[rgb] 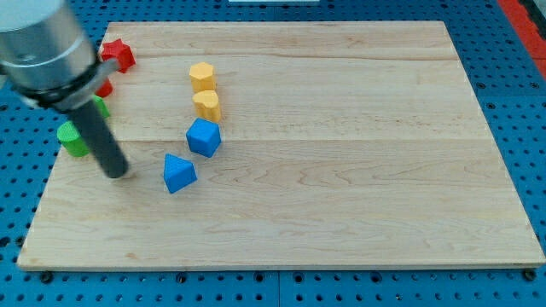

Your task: Slide the heart blue cube and blue triangle slightly to the left

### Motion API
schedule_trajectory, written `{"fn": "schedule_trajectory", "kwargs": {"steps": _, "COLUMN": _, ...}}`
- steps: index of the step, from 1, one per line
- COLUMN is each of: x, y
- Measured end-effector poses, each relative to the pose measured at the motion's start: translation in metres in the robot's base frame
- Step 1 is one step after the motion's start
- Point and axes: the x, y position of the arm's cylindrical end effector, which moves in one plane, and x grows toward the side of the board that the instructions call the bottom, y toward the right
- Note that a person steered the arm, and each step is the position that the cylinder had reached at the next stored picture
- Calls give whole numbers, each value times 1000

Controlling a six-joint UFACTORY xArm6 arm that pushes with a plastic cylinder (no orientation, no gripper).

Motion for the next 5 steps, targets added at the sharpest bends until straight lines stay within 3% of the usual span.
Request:
{"fn": "schedule_trajectory", "kwargs": {"steps": 1, "x": 8, "y": 48}}
{"fn": "schedule_trajectory", "kwargs": {"steps": 2, "x": 85, "y": 40}}
{"fn": "schedule_trajectory", "kwargs": {"steps": 3, "x": 100, "y": 133}}
{"fn": "schedule_trajectory", "kwargs": {"steps": 4, "x": 13, "y": 163}}
{"fn": "schedule_trajectory", "kwargs": {"steps": 5, "x": -45, "y": 142}}
